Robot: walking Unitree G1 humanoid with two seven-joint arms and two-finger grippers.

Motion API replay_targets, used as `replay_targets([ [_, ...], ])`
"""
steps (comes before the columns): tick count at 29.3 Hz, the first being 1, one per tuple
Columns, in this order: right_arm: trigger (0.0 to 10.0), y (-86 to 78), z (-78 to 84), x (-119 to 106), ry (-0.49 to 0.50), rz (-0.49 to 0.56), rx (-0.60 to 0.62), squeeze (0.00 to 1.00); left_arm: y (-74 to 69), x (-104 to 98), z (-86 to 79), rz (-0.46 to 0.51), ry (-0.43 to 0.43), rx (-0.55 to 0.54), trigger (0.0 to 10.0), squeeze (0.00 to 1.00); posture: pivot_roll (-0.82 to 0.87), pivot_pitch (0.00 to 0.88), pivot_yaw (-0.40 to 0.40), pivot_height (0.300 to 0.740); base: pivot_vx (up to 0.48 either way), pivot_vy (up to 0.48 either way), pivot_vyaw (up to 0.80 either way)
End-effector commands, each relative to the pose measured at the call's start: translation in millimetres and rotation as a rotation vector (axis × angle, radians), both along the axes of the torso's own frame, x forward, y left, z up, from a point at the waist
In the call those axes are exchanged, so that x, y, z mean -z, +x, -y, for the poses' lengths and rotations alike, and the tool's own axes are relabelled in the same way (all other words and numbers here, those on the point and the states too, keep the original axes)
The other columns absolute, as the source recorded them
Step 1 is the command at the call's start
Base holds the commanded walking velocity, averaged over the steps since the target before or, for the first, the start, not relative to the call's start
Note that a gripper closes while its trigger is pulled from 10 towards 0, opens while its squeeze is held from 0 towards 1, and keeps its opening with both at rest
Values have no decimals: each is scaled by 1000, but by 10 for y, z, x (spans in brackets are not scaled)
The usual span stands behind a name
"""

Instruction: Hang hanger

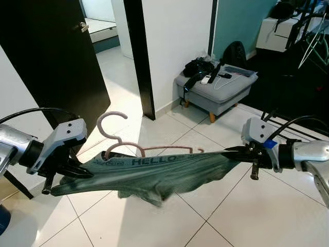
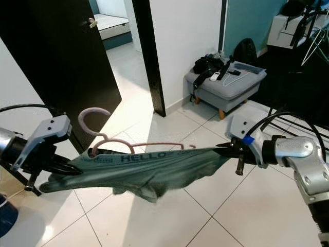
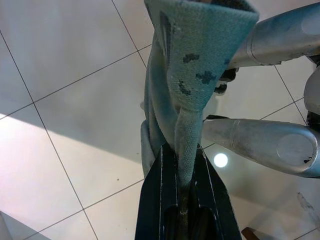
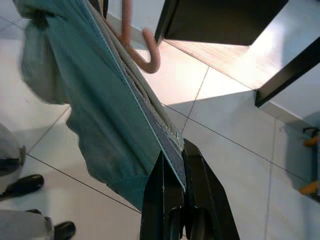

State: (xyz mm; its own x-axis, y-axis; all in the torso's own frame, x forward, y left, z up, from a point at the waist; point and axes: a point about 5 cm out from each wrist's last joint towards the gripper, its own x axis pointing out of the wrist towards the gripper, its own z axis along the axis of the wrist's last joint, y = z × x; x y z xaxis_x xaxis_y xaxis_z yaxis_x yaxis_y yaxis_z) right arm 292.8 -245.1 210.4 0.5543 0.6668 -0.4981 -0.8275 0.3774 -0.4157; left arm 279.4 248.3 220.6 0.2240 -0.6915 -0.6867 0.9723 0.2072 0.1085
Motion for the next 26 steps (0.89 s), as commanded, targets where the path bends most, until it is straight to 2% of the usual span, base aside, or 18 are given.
replay_targets([
  [1, 0, 18, 60, 53, -72, 13, 33, 0, -51, 14, -104, -40, 40, -26, 10000, 0, -68, 0, 106, 731, 0, 0, 0],
  [7, 0, 105, -38, 1, -58, 77, 20, 0, -105, 85, -54, -88, 62, 35, 10000, 0, -64, 0, 106, 731, 0, 0, 0],
  [12, 0, 281, -260, -158, -32, 245, -1, 0, -123, 181, 42, -117, 45, 65, 10000, 0, -69, 0, 108, 731, 0, 0, 0],
  [15, 0, 307, -303, -185, -25, 276, -4, 0, -132, 202, 54, -125, 47, 70, 10000, 0, -69, 0, 108, 731, 0, 0, 0],
  [17, 0, 330, -445, -287, 59, 330, -35, 0, -162, 253, 79, -149, 52, 85, 10000, 0, -73, 0, 112, 731, 0, 0, 0],
  [19, 0, 330, -445, -287, 59, 330, -35, 0, -162, 253, 79, -149, 52, 85, 10000, 0, -73, 0, 112, 731, 0, 0, 0],
  [21, 0, 256, -706, -445, 257, 324, -142, 0, -174, 300, 126, -163, 51, 98, 10000, 0, -75, 0, 116, 731, 0, 0, 0],
  [22, 0, 256, -706, -445, 257, 324, -142, 0, -174, 300, 126, -163, 51, 98, 10000, 0, -75, 0, 116, 731, 0, 0, 0],
  [23, 0, 173, -861, -542, 370, 299, -227, 0, -171, 330, 163, -166, 47, 101, 10000, 0, -75, 0, 116, 731, 0, 0, 0],
  [24, 0, 173, -861, -542, 370, 299, -227, 0, -171, 330, 163, -166, 47, 101, 10000, 0, -75, 0, 116, 731, 0, 0, 0],
  [25, 0, 97, -975, -614, 446, 274, -301, 0, -161, 361, 196, -163, 44, 99, 10000, 0, -75, 0, 116, 731, 0, 0, 0],
  [26, 0, 97, -975, -614, 446, 274, -301, 0, -161, 361, 196, -163, 44, 99, 10000, 0, -75, 0, 116, 731, 0, 0, 0],
])
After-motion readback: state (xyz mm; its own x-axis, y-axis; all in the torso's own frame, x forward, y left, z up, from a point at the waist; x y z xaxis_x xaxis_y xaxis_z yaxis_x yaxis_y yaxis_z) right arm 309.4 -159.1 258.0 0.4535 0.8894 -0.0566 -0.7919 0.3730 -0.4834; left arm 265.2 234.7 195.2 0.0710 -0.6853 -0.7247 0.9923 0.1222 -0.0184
